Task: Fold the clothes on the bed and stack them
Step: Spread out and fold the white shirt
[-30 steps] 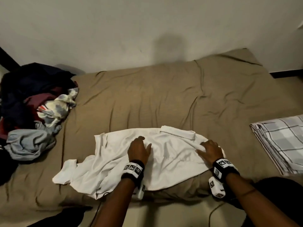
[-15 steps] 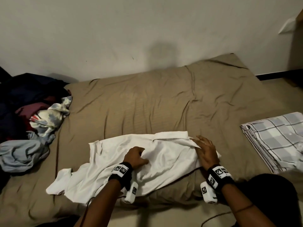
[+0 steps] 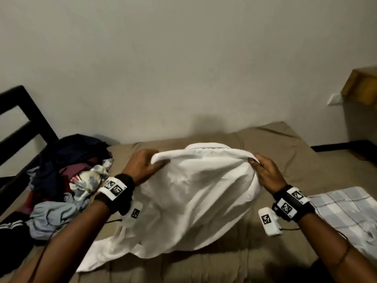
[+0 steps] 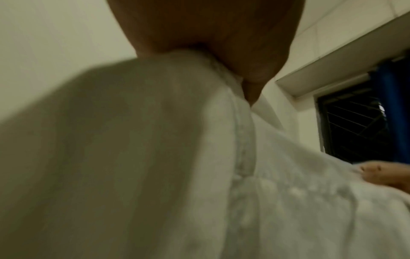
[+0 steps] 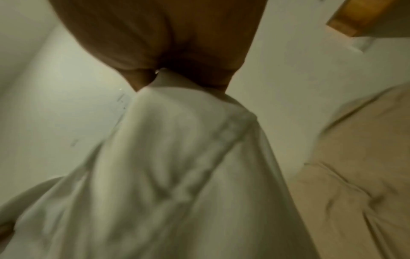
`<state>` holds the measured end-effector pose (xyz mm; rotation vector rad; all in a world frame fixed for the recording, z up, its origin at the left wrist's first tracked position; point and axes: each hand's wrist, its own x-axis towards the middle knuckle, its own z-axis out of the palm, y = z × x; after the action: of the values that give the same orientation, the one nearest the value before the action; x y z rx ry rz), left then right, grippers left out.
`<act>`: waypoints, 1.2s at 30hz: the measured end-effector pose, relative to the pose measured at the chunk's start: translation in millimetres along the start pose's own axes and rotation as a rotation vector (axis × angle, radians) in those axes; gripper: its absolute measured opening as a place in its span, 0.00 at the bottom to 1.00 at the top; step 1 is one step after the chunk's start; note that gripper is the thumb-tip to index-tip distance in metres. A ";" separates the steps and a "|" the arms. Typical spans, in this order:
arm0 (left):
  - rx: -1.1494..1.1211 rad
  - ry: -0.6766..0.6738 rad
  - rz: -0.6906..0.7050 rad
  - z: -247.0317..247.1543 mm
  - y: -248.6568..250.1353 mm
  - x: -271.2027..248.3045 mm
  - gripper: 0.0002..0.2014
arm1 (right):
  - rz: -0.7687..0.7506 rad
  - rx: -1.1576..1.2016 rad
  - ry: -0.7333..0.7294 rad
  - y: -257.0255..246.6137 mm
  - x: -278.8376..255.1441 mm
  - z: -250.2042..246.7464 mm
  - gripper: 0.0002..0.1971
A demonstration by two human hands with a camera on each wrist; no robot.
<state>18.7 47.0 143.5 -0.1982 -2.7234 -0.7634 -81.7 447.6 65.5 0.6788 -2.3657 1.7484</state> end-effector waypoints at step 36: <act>-0.554 -0.420 -0.183 -254.4 50.8 -66.3 0.35 | 0.122 0.066 -0.180 -210.9 50.6 -133.5 0.13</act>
<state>156.4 -47.1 353.1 -0.2531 -2.8577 -1.6935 -59.7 509.1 311.7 0.7455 -2.5262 1.8963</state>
